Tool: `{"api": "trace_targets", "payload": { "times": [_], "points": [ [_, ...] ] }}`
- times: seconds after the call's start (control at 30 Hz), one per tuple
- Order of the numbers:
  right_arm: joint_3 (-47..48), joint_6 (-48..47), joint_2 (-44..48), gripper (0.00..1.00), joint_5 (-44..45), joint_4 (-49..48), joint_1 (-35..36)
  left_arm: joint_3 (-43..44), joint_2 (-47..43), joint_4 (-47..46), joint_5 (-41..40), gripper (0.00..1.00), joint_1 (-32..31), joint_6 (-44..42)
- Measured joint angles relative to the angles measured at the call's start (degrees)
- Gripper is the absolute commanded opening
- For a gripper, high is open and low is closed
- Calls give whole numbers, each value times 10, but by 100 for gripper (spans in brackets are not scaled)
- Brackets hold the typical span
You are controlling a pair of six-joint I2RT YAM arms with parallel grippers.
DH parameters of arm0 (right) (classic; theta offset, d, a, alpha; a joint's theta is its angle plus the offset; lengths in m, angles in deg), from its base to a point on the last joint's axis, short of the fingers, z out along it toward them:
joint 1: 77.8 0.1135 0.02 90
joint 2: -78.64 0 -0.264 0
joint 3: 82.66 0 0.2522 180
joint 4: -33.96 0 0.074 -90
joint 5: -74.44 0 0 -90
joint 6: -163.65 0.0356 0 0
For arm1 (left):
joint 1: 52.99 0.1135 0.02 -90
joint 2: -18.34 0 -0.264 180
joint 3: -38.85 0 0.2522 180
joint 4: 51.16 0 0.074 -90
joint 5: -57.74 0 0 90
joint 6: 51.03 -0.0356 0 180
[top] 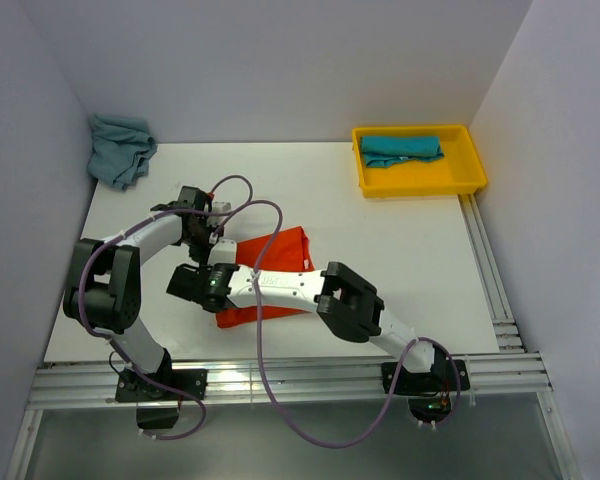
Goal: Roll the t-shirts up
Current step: Roll the tshirt
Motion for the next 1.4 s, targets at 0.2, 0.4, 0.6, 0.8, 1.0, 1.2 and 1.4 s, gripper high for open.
{"api": "trace_targets", "payload": {
  "times": [0.2,0.4,0.6,0.8,1.0,1.2,1.4],
  "points": [
    [28,0,-10,53,17,45,9,0,0,0,0,9,0,0],
    [36,-2,-23,54,23,59,12,0,0,0,0,9,0,0],
    [46,-5,-35,55,19,63,12,0,0,0,0,13,-1,0],
    [67,-7,-59,55,17,76,12,0,0,0,0,19,-1,0],
    [80,-8,-67,33,16,97,12,0,0,0,0,34,-1,0],
    [51,-21,-54,15,13,66,12,0,-8,0,-1,47,-1,0],
    [-145,-52,47,13,-44,-153,-5,0,-50,-2,-2,56,-2,0]
  ]
}}
